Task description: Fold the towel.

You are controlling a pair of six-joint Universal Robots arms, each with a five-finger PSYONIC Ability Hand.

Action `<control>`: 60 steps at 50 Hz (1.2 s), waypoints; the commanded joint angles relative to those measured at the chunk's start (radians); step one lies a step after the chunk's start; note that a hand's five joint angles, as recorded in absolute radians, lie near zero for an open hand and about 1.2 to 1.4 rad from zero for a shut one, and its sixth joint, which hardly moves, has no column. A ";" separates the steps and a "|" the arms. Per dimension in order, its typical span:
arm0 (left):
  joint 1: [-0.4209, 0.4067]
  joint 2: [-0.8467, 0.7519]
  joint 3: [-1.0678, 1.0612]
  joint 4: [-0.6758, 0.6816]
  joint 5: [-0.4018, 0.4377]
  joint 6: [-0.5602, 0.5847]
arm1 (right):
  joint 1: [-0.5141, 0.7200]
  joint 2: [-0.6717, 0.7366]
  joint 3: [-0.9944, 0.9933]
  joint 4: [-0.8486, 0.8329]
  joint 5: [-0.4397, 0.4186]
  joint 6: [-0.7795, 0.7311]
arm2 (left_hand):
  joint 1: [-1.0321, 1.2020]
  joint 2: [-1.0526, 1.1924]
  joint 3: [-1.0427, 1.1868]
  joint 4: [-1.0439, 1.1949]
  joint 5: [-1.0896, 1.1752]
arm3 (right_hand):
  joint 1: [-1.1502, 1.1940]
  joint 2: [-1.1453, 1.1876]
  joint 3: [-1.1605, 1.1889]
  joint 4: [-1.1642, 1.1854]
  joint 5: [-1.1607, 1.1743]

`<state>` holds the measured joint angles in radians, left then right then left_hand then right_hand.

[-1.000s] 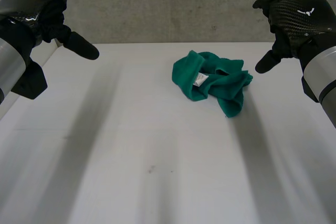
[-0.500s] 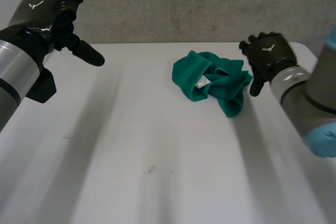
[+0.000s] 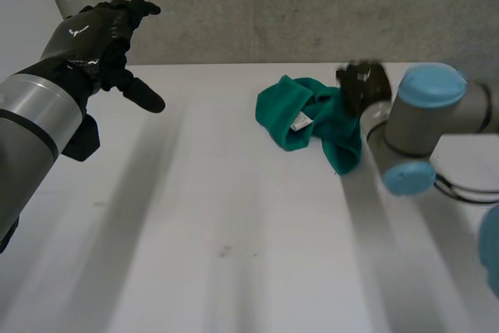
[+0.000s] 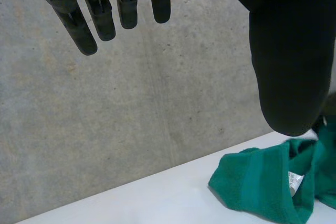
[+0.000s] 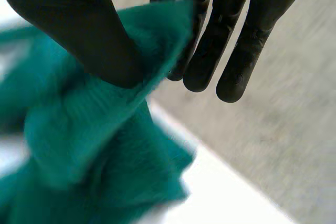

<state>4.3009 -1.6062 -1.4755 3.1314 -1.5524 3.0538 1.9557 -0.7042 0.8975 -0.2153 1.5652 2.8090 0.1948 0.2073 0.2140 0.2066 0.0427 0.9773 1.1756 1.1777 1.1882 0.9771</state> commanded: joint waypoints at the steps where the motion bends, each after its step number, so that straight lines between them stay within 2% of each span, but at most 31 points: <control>1: -0.001 -0.040 0.003 0.068 -0.001 -0.006 | 0.005 -0.342 0.057 0.001 -0.045 0.069 | -0.019 -0.032 -0.039 -0.031 -0.042 | 0.419 0.221 0.219 0.208 0.245; 5: 0.008 -0.084 0.004 0.110 0.000 -0.013 | 0.023 -0.429 0.072 0.007 -0.088 0.070 | -0.019 -0.032 -0.039 -0.031 -0.042 | 0.419 0.221 0.219 0.208 0.245; 11: 0.017 -0.193 0.018 0.136 0.006 -0.012 | 0.123 -0.592 0.087 0.045 -0.106 0.069 | -0.019 -0.032 -0.039 -0.031 -0.042 | 0.419 0.221 0.219 0.208 0.245; 21: 0.010 -0.498 0.121 0.138 0.017 -0.012 | 0.193 -0.744 0.087 0.109 -0.111 0.070 | -0.019 -0.032 -0.039 -0.031 -0.042 | 0.419 0.221 0.219 0.208 0.245; 28: -0.064 -0.639 0.193 0.141 0.144 -0.053 | 0.258 -0.778 0.061 0.145 -0.114 0.072 | -0.019 -0.032 -0.039 -0.031 -0.042 | 0.419 0.221 0.219 0.208 0.245; 31: -0.124 -0.693 0.227 0.160 0.219 -0.136 | 0.270 -0.788 0.051 0.166 -0.114 0.081 | -0.019 -0.032 -0.039 -0.031 -0.042 | 0.419 0.221 0.219 0.208 0.245; 35: -0.171 -0.736 0.253 0.209 0.252 -0.214 | 0.278 -0.794 0.032 0.188 -0.111 0.124 | -0.005 -0.017 -0.024 -0.017 -0.027 | 0.419 0.221 0.219 0.208 0.245; 40: -0.220 -0.778 0.282 0.266 0.252 -0.300 | 0.275 -0.816 0.023 0.212 -0.106 0.197 | 0.030 0.018 0.011 0.018 0.008 | 0.419 0.221 0.219 0.208 0.245; 42: -0.225 -0.781 0.287 0.273 0.252 -0.332 | 0.264 -0.824 0.027 0.221 -0.105 0.224 | 0.092 0.079 0.073 0.080 0.069 | 0.419 0.221 0.219 0.208 0.245; 46: -0.225 -0.776 0.288 0.276 0.252 -0.418 | 0.262 -0.854 0.044 0.228 -0.100 0.242 | 0.695 0.683 0.676 0.683 0.673 | 0.419 0.221 0.219 0.208 0.245; 47: -0.225 -0.768 0.288 0.276 0.252 -0.453 | 0.262 -0.859 0.047 0.228 -0.099 0.244 | 1.057 1.045 1.038 1.045 1.035 | 0.419 0.221 0.219 0.208 0.245; 48: -0.225 -0.764 0.288 0.277 0.252 -0.472 | 0.262 -0.863 0.052 0.228 -0.097 0.244 | 1.200 1.187 1.181 1.188 1.178 | 0.419 0.221 0.219 0.208 0.245; 54: -0.193 -0.652 0.278 0.289 0.189 -0.550 | 0.243 -0.864 0.080 0.231 -0.038 0.239 | 1.201 1.189 1.182 1.190 1.179 | 0.419 0.221 0.219 0.208 0.245; 55: -0.150 -0.599 0.262 0.292 0.146 -0.549 | 0.230 -0.865 0.087 0.231 -0.030 0.238 | 1.201 1.189 1.182 1.190 1.179 | 0.419 0.221 0.219 0.208 0.245; 58: -0.063 -0.503 0.222 0.297 0.088 -0.520 | 0.155 -0.867 0.119 0.243 -0.019 0.231 | 1.201 1.189 1.182 1.190 1.179 | 0.419 0.221 0.219 0.208 0.245; 60: 0.006 -0.398 0.182 0.297 0.063 -0.452 | 0.112 -0.867 0.132 0.254 -0.020 0.231 | 1.201 1.189 1.182 1.190 1.179 | 0.419 0.221 0.219 0.208 0.245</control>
<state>4.1406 -2.2307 -1.2118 3.4215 -1.3828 2.5175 2.1739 -1.5708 0.9860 0.0194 1.5247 3.0494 1.1209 1.1853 1.1815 1.1904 0.9411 0.9880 1.1756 1.1856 1.1887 0.9827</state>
